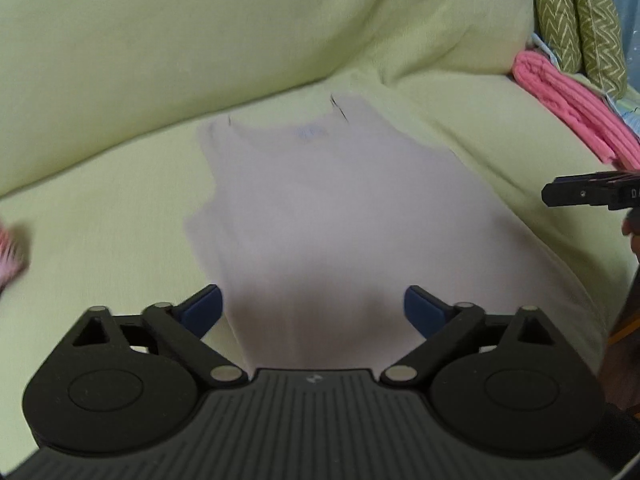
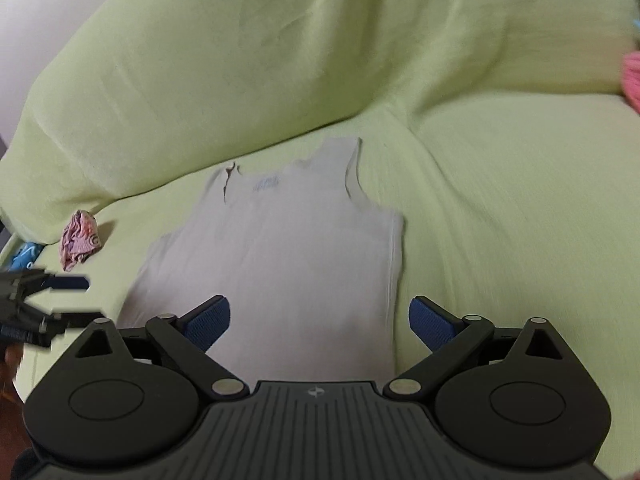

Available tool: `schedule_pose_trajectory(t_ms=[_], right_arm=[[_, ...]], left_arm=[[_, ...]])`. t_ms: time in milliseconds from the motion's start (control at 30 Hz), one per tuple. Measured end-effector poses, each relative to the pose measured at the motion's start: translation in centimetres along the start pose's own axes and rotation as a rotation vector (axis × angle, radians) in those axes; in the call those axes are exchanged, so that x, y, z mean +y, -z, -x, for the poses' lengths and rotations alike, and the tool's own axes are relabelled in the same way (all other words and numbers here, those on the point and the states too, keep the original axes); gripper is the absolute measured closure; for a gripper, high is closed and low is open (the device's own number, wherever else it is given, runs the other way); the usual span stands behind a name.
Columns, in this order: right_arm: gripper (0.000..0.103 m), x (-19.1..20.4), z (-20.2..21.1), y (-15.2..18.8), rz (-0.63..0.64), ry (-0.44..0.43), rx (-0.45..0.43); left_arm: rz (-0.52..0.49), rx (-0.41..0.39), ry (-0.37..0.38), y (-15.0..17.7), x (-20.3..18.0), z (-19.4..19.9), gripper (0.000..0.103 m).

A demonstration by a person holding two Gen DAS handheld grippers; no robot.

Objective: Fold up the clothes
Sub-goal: 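Move both grippers to the beige top's shoulder straps and close on them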

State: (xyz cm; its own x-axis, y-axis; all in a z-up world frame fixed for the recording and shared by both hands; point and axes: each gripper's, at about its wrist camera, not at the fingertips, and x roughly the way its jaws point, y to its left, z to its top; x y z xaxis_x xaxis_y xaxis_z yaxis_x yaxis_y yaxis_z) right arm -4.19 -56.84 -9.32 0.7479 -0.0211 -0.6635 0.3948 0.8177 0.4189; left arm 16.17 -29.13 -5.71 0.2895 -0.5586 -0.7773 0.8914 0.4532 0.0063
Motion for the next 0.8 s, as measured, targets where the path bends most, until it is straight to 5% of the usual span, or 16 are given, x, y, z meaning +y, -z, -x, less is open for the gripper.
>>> schedule_pose_trajectory(t_ms=[200,467,800], right_arm=[[0.035,-3.4,-7.9,-6.9,0.123,-0.039,0.016],[0.044,-5.9,-16.8,-14.3,0.232,-0.042,-0.009],[0.054,-7.2,-21.0,-16.6,0.313,-0.133,0.005]], left_arm=[[-0.002,-0.014,0.096,-6.9,8.2,-8.2,0.064],[-0.103,-0.098,0.099,-13.7,13.6,-16.2,0.065],[-0.107,-0.073,0.219,-14.2,16.2,-21.1,0.069]])
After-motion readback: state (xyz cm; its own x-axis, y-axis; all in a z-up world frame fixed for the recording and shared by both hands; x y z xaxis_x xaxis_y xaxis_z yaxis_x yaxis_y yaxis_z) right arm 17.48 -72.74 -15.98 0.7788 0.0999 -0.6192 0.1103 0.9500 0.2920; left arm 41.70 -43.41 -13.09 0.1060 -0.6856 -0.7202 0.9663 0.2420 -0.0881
